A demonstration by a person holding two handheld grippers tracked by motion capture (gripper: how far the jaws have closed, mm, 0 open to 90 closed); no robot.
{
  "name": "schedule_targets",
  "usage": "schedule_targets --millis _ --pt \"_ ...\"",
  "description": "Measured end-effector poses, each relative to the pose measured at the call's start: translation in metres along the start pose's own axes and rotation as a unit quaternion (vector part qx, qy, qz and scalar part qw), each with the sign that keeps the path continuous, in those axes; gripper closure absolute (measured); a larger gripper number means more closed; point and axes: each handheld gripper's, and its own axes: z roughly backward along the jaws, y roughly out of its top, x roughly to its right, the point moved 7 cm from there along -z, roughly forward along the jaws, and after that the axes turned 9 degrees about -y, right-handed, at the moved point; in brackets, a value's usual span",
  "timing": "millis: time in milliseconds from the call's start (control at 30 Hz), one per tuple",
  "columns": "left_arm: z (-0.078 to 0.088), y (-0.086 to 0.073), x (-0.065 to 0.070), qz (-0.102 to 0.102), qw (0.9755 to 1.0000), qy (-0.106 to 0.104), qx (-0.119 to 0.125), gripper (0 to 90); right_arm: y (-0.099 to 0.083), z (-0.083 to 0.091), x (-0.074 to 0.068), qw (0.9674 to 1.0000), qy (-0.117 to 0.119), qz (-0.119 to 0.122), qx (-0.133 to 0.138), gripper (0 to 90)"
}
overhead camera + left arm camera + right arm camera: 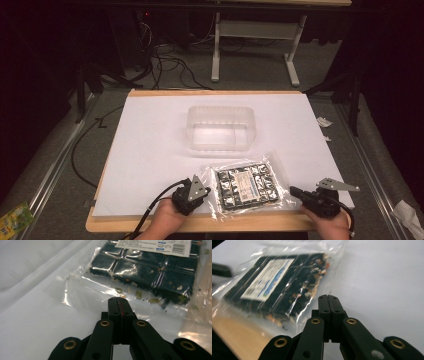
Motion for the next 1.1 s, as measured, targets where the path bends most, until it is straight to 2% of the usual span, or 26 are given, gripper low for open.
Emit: schedule_targets --millis 33,67,100,133,200,267,300,333,367,400,433,467,533,567,600,633,667,700,733,767,833,867,900,933,967,1100 --pt "0.007 0.003 0.001 -0.002 0.9998 0.003 0.018 90.0 0.009 -0.001 0.015 0.9997 -0.021 -0.011 0.009 90.0" --pt "0.011 0.003 0.0 0.002 0.9997 0.006 0.025 90.0 0.014 -0.004 0.024 0.9993 -0.032 -0.007 0.017 90.0" --pt "0.014 0.002 -0.003 0.006 0.9995 0.011 0.029 90.0 0.019 -0.006 0.031 0.9989 -0.042 -0.011 0.016 90.0" --pt "0.014 0.002 -0.003 0.006 0.9995 0.011 0.029 90.0 0.019 -0.006 0.031 0.9989 -0.042 -0.011 0.016 90.0" --pt "0.019 0.0 -0.01 0.015 0.9991 0.022 0.033 89.0 0.03 -0.016 0.046 0.9977 -0.063 -0.007 0.021 90.0" --pt "0.026 -0.004 -0.02 0.031 0.998 0.038 0.04 87.5 0.03 -0.021 0.051 0.9977 -0.064 -0.015 0.018 88.7" --pt "0.028 -0.004 -0.023 0.034 0.9975 0.043 0.045 86.7 0.03 -0.02 0.052 0.9975 -0.064 -0.022 0.02 83.5" --pt "0.028 -0.004 -0.023 0.034 0.9975 0.043 0.045 85.7 0.03 -0.02 0.052 0.9975 -0.064 -0.022 0.02 83.5" --pt "0.032 -0.005 -0.028 0.041 0.9964 0.051 0.053 84.3 0.03 -0.014 0.054 0.9972 -0.059 -0.032 0.031 71.6" --pt "0.032 -0.005 -0.028 0.041 0.9964 0.051 0.053 84.2 0.03 -0.014 0.054 0.9972 -0.059 -0.032 0.031 71.6" --pt "0.035 -0.006 -0.034 0.044 0.9957 0.059 0.056 84.2 0.029 -0.005 0.055 0.996 -0.061 -0.045 0.046 60.9" --pt "0.035 -0.006 -0.034 0.044 0.9957 0.059 0.056 84.2 0.028 -0.001 0.056 0.9954 -0.061 -0.051 0.053 55.7" --pt "0.039 -0.006 -0.044 0.057 0.9937 0.071 0.065 83.8 0.022 0.004 0.058 0.9939 -0.061 -0.076 0.052 47.1" --pt "0.039 -0.006 -0.044 0.057 0.9937 0.071 0.065 83.2 0.022 0.004 0.058 0.9939 -0.061 -0.076 0.052 47.1" --pt "0.041 -0.005 -0.05 0.071 0.9917 0.075 0.076 82.6 0.015 0.006 0.058 0.992 -0.05 -0.105 0.049 40.5" --pt "0.042 -0.004 -0.052 0.078 0.9906 0.077 0.081 81.8 0.011 0.006 0.058 0.9909 -0.044 -0.119 0.045 38.1" --pt "0.042 -0.004 -0.052 0.078 0.9906 0.077 0.081 80.5 0.008 0.006 0.058 0.9899 -0.044 -0.128 0.043 36.0" --pt "0.044 -0.002 -0.057 0.092 0.9883 0.08 0.091 78.6 0.005 0.004 0.058 0.9893 -0.043 -0.134 0.04 33.6" --pt "0.044 -0.002 -0.057 0.092 0.9883 0.08 0.091 75.9 0.005 0.004 0.058 0.9893 -0.043 -0.134 0.04 33.6" --pt "0.044 -0.002 -0.059 0.099 0.9873 0.079 0.095 74.5 0.0 0.002 0.056 0.9883 -0.044 -0.143 0.031 31.8" --pt "0.045 -0.001 -0.062 0.108 0.9859 0.079 0.101 69.1 -0.003 -0.001 0.053 0.9884 -0.036 -0.145 0.024 34.4" --pt "0.044 0.0 -0.064 0.109 0.9853 0.083 0.102 69.1 -0.003 -0.001 0.053 0.9884 -0.036 -0.145 0.024 34.4" --pt "0.043 0.0 -0.066 0.112 0.9845 0.089 0.102 61.0 -0.004 -0.004 0.051 0.9875 -0.036 -0.151 0.026 36.9" --pt "0.043 0.0 -0.066 0.112 0.9845 0.089 0.102 58.2 -0.004 -0.004 0.051 0.9875 -0.036 -0.151 0.026 36.9" --pt "0.043 0.0 -0.067 0.114 0.9841 0.091 0.101 56.0 -0.003 -0.006 0.047 0.9869 -0.023 -0.158 0.022 43.5" --pt "0.044 -0.002 -0.067 0.116 0.9839 0.094 0.098 53.3 -0.003 -0.011 0.043 0.987 -0.014 -0.159 0.022 49.9"
